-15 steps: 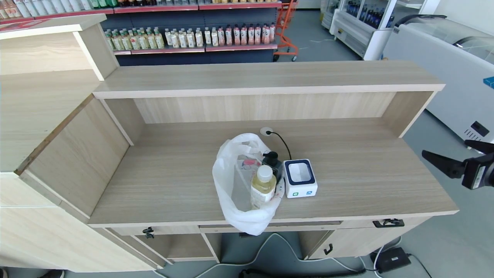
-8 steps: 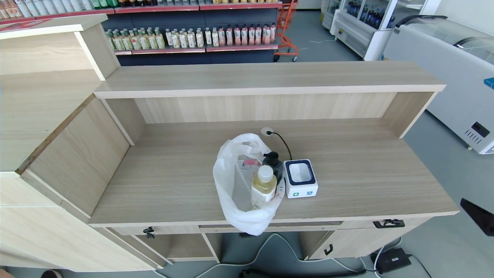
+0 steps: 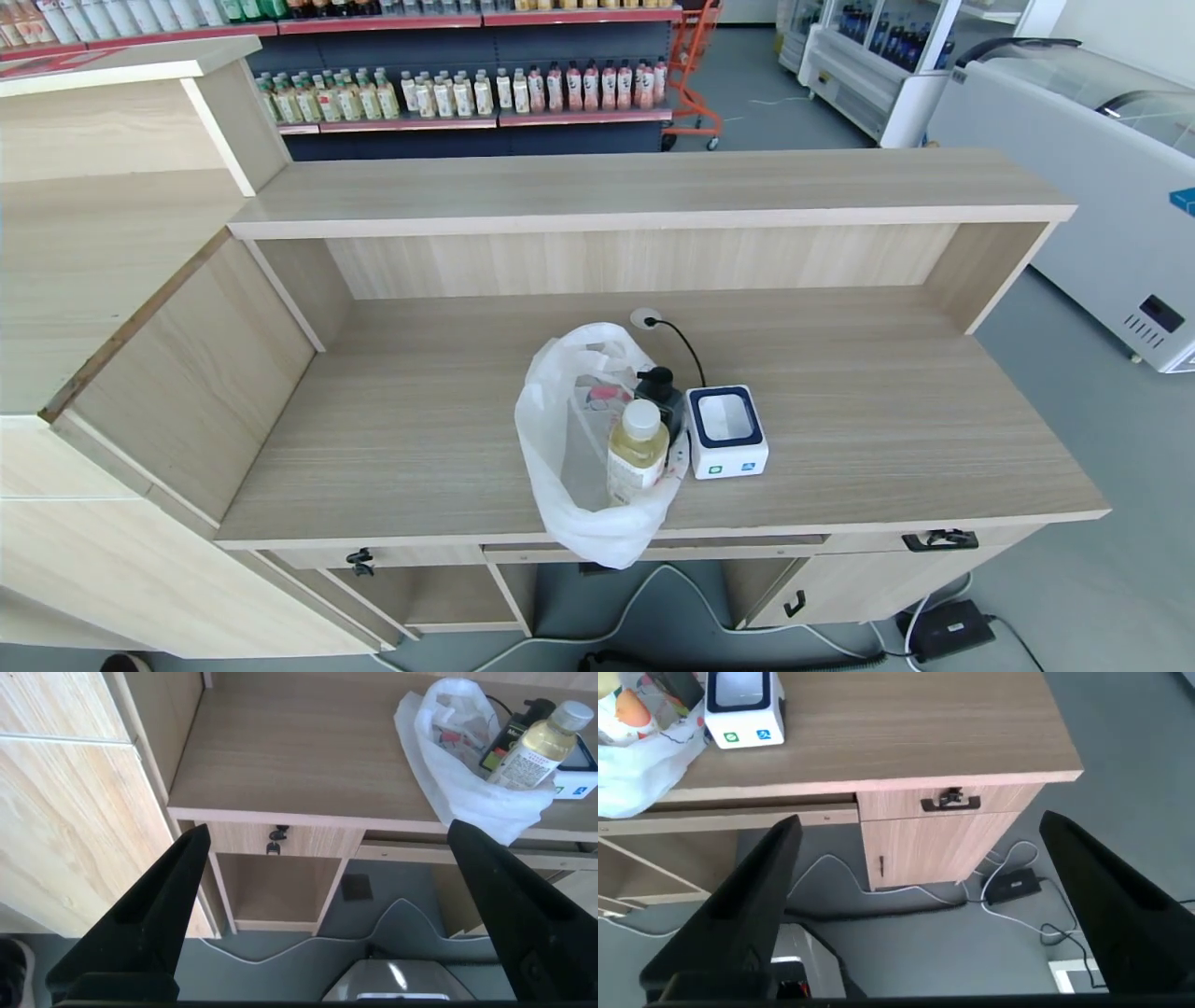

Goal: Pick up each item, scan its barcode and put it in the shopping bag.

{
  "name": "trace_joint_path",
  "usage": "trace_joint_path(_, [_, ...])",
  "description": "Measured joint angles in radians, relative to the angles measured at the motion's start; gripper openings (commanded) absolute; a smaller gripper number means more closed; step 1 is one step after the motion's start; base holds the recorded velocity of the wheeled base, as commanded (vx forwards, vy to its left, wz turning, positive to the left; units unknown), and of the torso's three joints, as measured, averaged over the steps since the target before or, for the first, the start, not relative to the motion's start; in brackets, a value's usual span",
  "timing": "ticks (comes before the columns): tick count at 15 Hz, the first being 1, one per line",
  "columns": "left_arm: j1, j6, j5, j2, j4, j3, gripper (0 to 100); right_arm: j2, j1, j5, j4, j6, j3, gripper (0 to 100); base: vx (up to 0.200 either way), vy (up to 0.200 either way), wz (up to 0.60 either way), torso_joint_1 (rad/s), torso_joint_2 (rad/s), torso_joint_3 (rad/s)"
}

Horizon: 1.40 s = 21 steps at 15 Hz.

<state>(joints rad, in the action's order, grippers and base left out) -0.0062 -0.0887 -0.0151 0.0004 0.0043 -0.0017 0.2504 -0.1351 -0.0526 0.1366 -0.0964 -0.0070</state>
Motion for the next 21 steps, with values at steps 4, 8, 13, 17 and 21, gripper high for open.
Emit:
trace_joint_path(4, [0.000, 0.000, 0.000, 0.000, 0.000, 0.000, 100, -0.136, 0.074, 0.032, -0.070, 0.011, 0.006, 100, 0.000, 0.000, 0.00, 0.000, 0.00, 0.000])
trace_joint_path(8, [0.000, 0.000, 0.000, 0.000, -0.001, 0.000, 100, -0.224, 0.127, 0.020, -0.076, 0.013, 0.007, 100, 0.000, 0.000, 0.00, 0.000, 0.00, 0.000])
trace_joint_path(13, [0.000, 0.000, 0.000, 0.000, -0.001, 0.000, 100, -0.252, 0.132, 0.022, -0.089, 0.034, 0.007, 100, 0.000, 0.000, 0.00, 0.000, 0.00, 0.000])
trace_joint_path(17, [0.000, 0.000, 0.000, 0.000, -0.001, 0.000, 100, -0.254, 0.132, 0.041, -0.130, 0.065, 0.007, 100, 0.000, 0.000, 0.00, 0.000, 0.00, 0.000])
trace_joint_path(21, [0.000, 0.000, 0.000, 0.000, -0.001, 0.000, 100, -0.254, 0.132, 0.042, -0.131, 0.065, 0.007, 100, 0.000, 0.000, 0.00, 0.000, 0.00, 0.000])
